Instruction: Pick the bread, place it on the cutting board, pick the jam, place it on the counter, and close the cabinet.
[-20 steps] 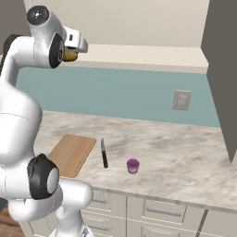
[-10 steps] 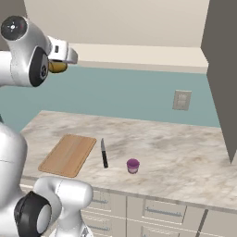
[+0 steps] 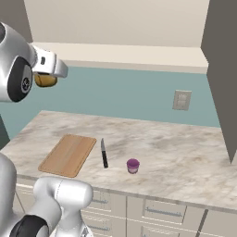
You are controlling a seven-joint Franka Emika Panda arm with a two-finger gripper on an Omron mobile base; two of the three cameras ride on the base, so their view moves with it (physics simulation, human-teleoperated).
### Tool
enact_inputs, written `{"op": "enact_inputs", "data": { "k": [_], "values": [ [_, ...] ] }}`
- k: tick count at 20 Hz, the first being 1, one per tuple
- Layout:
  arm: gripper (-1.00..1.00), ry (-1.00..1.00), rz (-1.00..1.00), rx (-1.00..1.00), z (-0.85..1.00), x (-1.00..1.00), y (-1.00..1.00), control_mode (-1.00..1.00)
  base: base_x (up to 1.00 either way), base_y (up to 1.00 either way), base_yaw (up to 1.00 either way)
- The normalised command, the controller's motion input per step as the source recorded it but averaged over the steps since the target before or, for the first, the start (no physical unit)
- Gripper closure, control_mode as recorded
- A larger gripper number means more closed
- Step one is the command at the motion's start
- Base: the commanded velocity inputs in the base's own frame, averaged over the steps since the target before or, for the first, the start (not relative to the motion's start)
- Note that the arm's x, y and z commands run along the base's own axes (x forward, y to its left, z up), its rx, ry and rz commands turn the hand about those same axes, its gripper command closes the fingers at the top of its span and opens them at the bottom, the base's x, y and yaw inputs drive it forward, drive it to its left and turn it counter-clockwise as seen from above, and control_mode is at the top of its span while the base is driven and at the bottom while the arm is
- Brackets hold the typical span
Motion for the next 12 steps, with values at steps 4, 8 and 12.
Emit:
{"op": "enact_inputs", "data": {
  "k": [4, 8, 12],
  "values": [
    [1.00, 0.23, 0.00, 0.01, 0.00, -0.48, 0.00, -1.00, 0.00, 0.00, 0.00],
    [1.00, 0.19, 0.00, 0.00, -0.11, -0.33, 0.00, -1.00, 0.00, 0.00, 0.00],
    [1.00, 0.16, 0.00, 0.00, -0.27, -0.30, 0.00, -1.00, 0.00, 0.00, 0.00]
  ]
}}
